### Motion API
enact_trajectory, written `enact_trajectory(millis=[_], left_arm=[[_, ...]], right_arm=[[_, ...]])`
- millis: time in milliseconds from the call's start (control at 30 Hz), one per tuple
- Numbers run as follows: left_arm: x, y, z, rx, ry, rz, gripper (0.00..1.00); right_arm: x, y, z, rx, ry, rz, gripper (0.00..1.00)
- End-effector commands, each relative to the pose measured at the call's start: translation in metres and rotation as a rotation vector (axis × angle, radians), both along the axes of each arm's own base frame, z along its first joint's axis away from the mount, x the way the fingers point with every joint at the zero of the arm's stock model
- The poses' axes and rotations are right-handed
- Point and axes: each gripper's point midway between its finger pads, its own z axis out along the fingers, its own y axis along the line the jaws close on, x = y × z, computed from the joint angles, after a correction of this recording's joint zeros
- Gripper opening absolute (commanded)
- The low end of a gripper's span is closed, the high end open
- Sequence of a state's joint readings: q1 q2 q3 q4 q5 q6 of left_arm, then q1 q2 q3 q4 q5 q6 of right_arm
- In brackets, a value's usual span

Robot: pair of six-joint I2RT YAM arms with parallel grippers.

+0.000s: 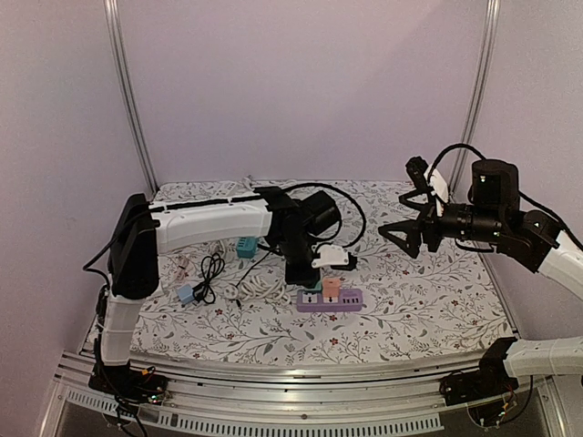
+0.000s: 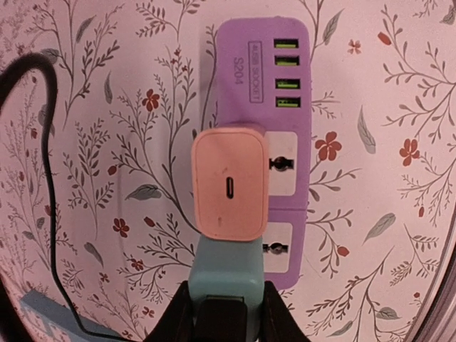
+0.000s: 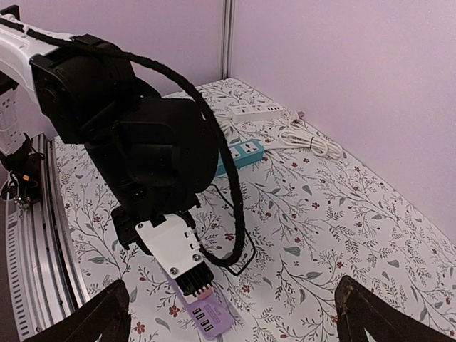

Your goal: Insert the plug

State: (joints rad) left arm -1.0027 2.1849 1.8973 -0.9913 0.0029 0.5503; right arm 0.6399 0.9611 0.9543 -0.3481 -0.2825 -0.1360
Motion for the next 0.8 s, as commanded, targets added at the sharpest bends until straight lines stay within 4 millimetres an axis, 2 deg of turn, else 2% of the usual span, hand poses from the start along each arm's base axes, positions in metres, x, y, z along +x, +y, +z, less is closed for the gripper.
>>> enact_trajectory(millis=[0,167,300,400,500,633,767], left_arm=[[0.005,0.022,-0.019,0.093,0.029,0.027,0.0],[-0.004,0.021,-0.01,0.047,0.072,0.04,0.0],[-0.011,0.019,-0.017,0.039,0.11,0.046,0.0],[-0.019,0.031,-0.026,0.081,0.139,0.056,0.0],[-0.026,0.034,-0.025,0.068,0.149,0.061,0.0],[-0.025,0.032,-0.018,0.03,0.135,0.062,0.0],[-0.021,0.029,-0.031,0.051,0.111,0.043,0.0]], right_arm=[[0.001,-0.001,0.002,0.018,-0.005,-0.006,0.99],[0.003,0.002,0.001,0.019,0.0,-0.002,0.99],[0.004,0.004,0.0,0.022,0.004,0.003,0.99],[0.004,0.005,0.001,0.026,0.004,0.007,0.99],[0.005,0.005,0.001,0.026,0.002,0.007,0.99],[0.006,0.008,0.001,0.03,0.008,0.016,0.99],[0.007,0.009,0.001,0.035,0.01,0.019,0.99]])
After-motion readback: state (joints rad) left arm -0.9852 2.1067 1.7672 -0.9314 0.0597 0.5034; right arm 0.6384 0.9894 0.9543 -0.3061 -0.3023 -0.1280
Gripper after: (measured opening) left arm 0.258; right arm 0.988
